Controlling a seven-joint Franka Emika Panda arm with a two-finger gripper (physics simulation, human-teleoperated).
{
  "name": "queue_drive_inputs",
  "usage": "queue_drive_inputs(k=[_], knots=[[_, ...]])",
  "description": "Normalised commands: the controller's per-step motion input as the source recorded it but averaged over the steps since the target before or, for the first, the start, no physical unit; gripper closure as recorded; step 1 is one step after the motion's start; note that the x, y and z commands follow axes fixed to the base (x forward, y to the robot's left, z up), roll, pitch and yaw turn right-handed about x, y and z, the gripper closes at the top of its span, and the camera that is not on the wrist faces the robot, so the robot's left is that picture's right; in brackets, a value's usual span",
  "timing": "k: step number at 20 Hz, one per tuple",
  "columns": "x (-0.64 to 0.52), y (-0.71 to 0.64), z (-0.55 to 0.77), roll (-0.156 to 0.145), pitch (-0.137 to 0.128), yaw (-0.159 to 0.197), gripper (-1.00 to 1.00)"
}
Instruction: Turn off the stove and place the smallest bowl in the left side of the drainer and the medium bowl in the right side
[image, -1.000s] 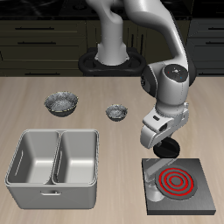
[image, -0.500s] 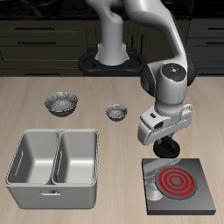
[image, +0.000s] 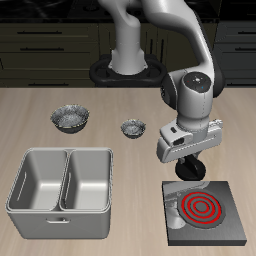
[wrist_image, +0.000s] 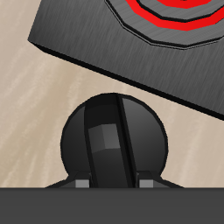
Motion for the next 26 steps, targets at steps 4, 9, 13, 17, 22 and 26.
queue_drive_inputs(k=[4, 9, 13, 17, 22, 26], knots=[[0.01, -0.03, 0.09, 0.011, 0.006, -0.158, 1.0], [0.03, -0.1, 0.11, 0.005, 0.0, -0.146, 1.0], [0.07, -0.12, 0.1, -0.014, -0.007, -0.086, 1.0], [0.07, -0.14, 0.2, -0.013, -0.026, -0.104, 1.0], [0.09, -0.11, 0.1, -0.013, -0.009, -0.093, 1.0], [0.08, -0.07, 0.04, -0.004, -0.006, -0.07, 1.0]])
